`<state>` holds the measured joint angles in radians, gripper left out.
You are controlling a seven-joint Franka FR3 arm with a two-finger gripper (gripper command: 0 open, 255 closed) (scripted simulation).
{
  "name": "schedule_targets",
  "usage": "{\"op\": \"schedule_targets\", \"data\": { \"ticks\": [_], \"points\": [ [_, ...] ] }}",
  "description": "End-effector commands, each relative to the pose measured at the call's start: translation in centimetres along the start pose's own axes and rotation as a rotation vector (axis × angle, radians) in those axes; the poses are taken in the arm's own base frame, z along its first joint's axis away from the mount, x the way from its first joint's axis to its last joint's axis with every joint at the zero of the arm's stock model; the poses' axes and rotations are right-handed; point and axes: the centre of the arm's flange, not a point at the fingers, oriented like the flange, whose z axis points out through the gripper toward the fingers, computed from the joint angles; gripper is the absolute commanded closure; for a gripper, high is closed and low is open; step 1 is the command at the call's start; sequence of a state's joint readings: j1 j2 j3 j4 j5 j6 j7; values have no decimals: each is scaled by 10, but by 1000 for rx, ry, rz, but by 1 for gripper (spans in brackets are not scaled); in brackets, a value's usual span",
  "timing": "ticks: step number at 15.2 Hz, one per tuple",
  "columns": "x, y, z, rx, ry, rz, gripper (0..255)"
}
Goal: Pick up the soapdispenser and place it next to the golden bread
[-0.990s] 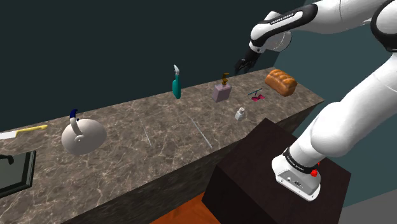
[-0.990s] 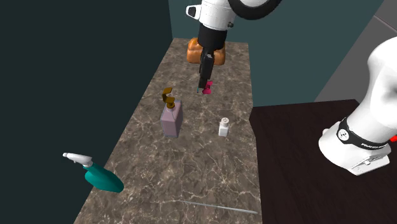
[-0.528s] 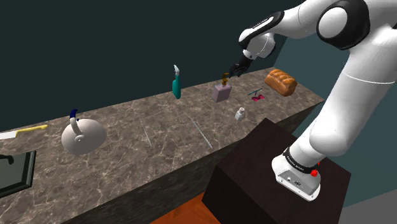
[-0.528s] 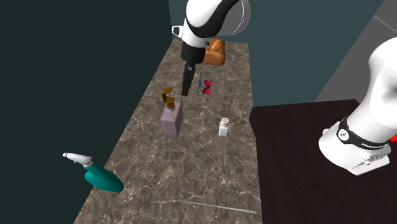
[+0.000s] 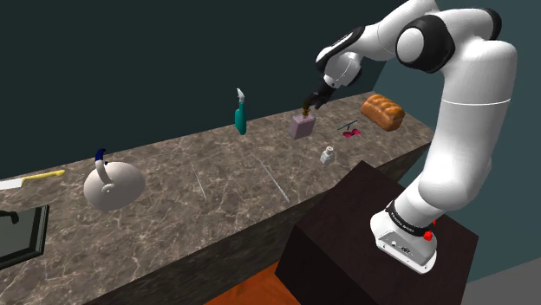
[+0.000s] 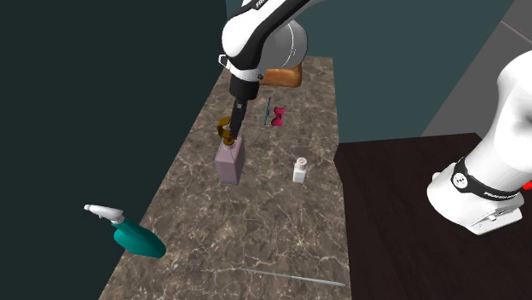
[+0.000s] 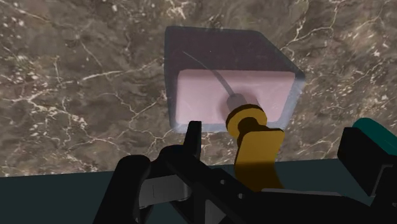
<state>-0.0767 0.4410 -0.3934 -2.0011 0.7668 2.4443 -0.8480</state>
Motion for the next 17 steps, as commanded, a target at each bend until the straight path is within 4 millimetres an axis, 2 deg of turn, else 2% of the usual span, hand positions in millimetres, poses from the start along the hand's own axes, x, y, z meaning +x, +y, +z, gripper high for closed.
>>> {"op": "schedule_targets", "data": {
  "ticks": [1,3,11,12,17],
  "points": [
    [0,1,11,1,1,0,0],
    [0,1,24,1,1,0,0],
    [0,1,24,1,1,0,0],
    [0,1,24,1,1,0,255],
    [0,1,24,1,1,0,255]
  ]
}}
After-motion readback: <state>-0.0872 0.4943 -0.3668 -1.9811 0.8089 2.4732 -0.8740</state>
